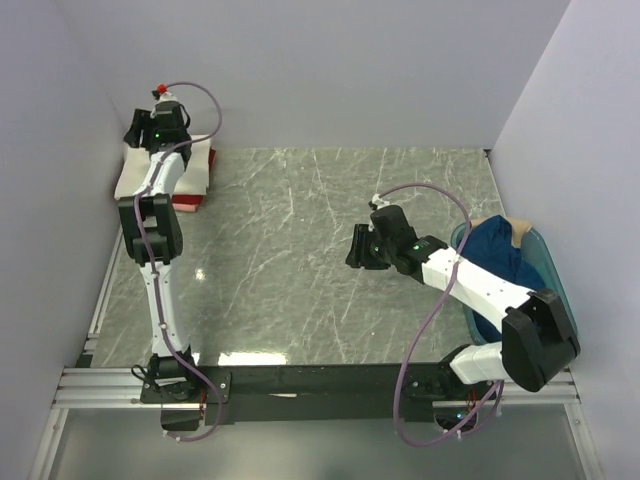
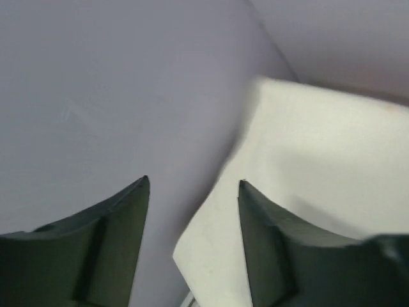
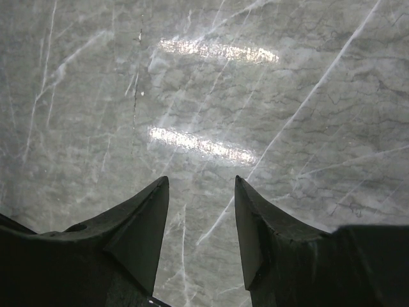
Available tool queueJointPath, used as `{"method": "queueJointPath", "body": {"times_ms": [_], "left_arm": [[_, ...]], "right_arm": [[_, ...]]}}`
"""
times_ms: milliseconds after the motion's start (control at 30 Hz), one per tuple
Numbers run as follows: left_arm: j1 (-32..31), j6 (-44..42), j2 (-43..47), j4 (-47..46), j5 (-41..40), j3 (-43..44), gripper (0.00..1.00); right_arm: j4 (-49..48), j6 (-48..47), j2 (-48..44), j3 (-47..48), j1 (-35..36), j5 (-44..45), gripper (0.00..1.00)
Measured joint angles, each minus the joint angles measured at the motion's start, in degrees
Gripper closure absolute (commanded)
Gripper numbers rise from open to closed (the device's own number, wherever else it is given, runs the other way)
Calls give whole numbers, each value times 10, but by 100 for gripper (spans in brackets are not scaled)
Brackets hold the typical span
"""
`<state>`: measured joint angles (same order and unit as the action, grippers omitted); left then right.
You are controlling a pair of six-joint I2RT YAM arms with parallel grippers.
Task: Fold and stack the t-shirts
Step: Neatly place the folded tshirt to the corner, then reset both grippers
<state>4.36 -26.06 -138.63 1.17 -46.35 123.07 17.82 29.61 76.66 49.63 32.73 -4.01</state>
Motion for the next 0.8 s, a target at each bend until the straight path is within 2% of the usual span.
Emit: {"method": "queueJointPath", "body": {"times_ms": [267,367,500,567,667,800], "left_arm": [[14,88,-17,-16,-12,15,19],[3,150,-8,7,11,10,6],[-13,258,35,62,75,-13,1],[-19,321,76,81,117,-48,1],[-34,419,171,82,186,-148,1],[-74,511,294,79,231,-273,1]], "right_arm": [[-2,6,9,3,2,1,45],[-2,6,5,3,3,5,45],[2,6,-16,3,3,14,44],[2,5,-30,3,3,16,44],[3,5,-55,4,3,18,44],[12,-1,-79,17,3,24,44]]}}
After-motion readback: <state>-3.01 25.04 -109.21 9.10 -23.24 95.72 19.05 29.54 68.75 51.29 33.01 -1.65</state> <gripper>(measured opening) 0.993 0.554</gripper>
